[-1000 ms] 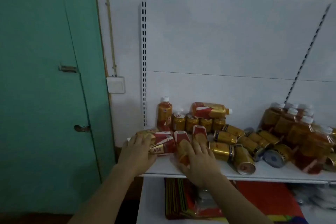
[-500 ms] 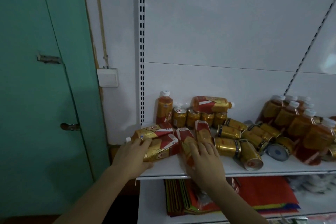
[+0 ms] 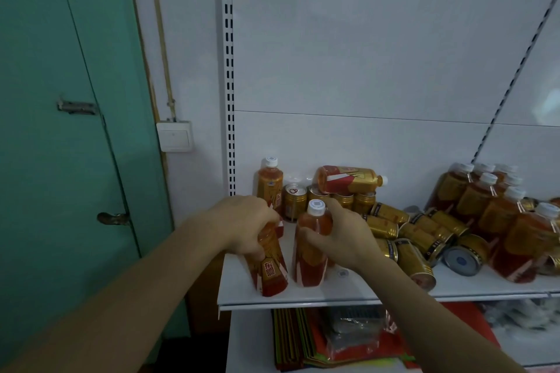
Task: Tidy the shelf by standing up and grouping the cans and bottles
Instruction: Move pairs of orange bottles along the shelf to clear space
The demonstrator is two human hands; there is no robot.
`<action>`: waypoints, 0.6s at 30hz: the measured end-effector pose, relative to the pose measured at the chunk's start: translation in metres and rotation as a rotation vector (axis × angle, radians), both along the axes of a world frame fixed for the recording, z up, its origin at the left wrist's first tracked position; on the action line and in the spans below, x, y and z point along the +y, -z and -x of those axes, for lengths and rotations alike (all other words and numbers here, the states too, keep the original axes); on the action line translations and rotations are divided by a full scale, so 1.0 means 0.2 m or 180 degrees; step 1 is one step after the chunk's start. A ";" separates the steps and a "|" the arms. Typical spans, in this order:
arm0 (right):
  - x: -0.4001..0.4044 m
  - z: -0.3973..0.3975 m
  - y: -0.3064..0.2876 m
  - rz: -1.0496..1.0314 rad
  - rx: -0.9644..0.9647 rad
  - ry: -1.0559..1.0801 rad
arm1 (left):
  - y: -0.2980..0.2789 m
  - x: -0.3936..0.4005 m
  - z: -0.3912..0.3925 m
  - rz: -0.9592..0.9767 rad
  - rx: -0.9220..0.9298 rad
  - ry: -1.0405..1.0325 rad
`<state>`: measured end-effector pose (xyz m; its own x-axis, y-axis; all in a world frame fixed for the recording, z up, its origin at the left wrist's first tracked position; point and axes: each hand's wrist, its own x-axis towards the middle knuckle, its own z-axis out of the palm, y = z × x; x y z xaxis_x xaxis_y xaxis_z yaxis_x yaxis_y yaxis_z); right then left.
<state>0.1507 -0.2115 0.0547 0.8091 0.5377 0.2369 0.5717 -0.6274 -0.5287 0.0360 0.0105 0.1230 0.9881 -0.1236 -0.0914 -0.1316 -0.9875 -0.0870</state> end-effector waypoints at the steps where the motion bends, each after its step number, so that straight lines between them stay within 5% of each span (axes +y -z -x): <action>1: 0.01 -0.02 0.01 -0.0029 0.0051 -0.0027 | 0.01 -0.01 -0.02 -0.0012 -0.0097 0.0053; 5: 0.00 -0.04 0.04 -0.0368 0.0265 -0.0155 | 0.15 -0.01 -0.05 0.0459 -0.0653 0.0113; 12: -0.09 -0.03 0.07 -0.0965 0.0851 -0.0653 | 0.46 -0.03 0.04 0.3377 -0.1289 -0.0703; 18: -0.05 0.01 0.19 -0.0775 0.0372 -0.0443 | 0.57 -0.08 -0.02 0.3696 -0.1292 -0.1072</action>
<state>0.1496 -0.2206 0.0165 0.7610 0.5842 0.2822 0.5699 -0.3939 -0.7212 0.0403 -0.0051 0.0100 0.9176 0.3336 0.2163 -0.0276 -0.4892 0.8718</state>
